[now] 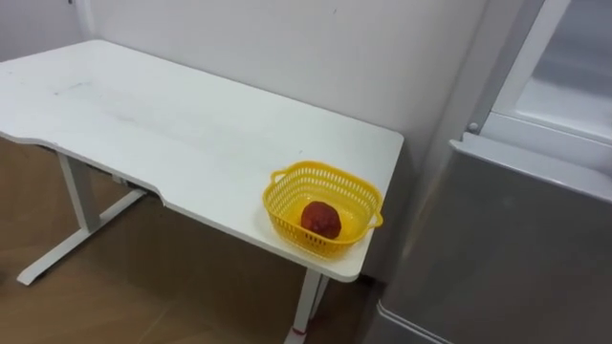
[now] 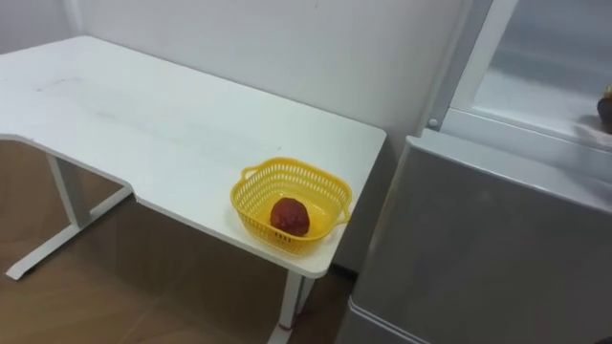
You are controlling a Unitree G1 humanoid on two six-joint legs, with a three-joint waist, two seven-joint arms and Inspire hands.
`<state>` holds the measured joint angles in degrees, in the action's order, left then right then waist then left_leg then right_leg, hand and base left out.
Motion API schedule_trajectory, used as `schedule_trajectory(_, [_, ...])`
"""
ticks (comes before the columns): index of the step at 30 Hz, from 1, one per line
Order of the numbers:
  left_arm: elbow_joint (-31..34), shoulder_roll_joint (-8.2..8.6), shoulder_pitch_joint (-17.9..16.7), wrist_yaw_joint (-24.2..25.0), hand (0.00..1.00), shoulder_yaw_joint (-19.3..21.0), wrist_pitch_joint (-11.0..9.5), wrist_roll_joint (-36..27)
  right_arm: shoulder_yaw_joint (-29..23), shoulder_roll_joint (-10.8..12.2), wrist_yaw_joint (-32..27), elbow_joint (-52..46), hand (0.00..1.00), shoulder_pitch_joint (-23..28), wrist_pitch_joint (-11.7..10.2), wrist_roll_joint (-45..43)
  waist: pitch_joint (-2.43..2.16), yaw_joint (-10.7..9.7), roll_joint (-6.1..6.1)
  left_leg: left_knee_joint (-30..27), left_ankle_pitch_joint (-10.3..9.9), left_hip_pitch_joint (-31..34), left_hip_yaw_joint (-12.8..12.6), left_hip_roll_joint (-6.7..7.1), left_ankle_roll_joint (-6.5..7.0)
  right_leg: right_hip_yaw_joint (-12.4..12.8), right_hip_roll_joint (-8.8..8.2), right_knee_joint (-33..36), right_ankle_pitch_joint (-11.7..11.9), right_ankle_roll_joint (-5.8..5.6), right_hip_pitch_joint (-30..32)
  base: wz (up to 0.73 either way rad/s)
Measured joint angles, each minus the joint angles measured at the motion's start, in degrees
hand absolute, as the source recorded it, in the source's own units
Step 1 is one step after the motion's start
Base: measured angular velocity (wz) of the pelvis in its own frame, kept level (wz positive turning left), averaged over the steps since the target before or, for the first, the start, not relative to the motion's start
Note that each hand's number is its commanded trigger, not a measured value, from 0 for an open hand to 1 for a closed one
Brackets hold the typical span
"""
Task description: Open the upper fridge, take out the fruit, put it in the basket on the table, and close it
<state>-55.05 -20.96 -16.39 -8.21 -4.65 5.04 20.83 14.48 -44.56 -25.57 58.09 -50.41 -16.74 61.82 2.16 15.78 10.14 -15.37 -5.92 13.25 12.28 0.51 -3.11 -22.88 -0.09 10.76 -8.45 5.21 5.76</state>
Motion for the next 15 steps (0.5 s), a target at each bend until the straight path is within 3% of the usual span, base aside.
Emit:
schedule_trajectory(1, [-0.1,-0.03,-0.1,0.0,0.0,0.0,0.1,0.0,0.1,-0.1,0.2,0.2,0.0,0.0,0.7,-0.7,-0.18,0.0,0.42,0.0,0.0,0.0,0.0,0.0,0.0,0.0,0.0,0.0,0.0,-0.02,0.0,0.0])
schedule_trajectory(6, [-0.1,-1.55,-0.1,0.4,0.0,0.0,0.2,-0.7,1.9,-0.6,0.8,2.2,0.0,0.0,2.8,-4.5,-0.13,-0.2,1.78,-0.3,0.0,0.7,0.3,-0.11,-0.05,-0.6,0.04,0.0,-0.3,0.07,0.5,0.02])
schedule_trajectory(9, [-0.1,-2.23,0.2,0.4,0.0,-0.1,-0.2,-1.3,4.3,-0.8,0.7,4.2,0.0,-0.8,3.0,-6.9,-0.09,0.0,2.62,-0.4,0.0,1.4,0.0,-0.21,-0.06,-0.5,0.08,0.1,-0.1,0.32,1.1,-0.03])
schedule_trajectory(12, [-0.1,-2.39,0.8,0.4,0.0,-1.0,-0.3,-2.6,6.4,-0.8,0.7,6.5,0.0,-1.6,3.0,-10.2,0.04,0.2,2.46,-0.5,-0.1,1.3,0.1,-0.11,0.0,-0.5,0.02,0.0,0.2,0.61,0.9,0.0])
schedule_trajectory(15, [-0.1,-2.39,1.0,0.4,0.0,-1.1,-0.3,-2.7,6.9,-0.8,0.7,6.7,0.0,-1.7,3.1,-11.6,0.1,0.4,2.4,-0.3,-0.1,1.3,0.0,-0.13,0.02,-0.5,0.0,0.0,-0.1,0.04,1.0,0.0])
